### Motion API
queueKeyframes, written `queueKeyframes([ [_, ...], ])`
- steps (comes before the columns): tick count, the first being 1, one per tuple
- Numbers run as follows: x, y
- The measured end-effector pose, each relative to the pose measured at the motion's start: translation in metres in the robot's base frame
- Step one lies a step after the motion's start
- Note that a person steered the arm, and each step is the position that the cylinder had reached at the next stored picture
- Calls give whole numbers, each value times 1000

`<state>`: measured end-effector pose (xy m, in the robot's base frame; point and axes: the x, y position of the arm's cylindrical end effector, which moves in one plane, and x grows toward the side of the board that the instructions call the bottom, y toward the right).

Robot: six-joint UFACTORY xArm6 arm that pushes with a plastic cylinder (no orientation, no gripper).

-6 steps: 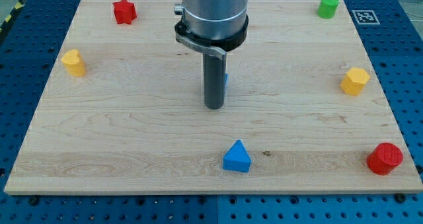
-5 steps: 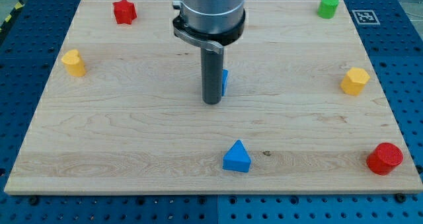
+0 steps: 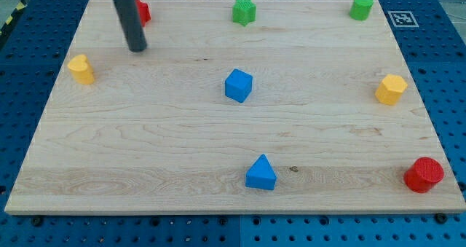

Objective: Move your arm to the top of the yellow heart

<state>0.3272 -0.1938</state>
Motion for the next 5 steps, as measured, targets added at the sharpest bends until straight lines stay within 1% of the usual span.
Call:
queueKeyframes([
  [1, 0, -22],
  [2, 0, -28],
  [3, -4, -55],
  [4, -7, -100],
  [5, -5, -111],
])
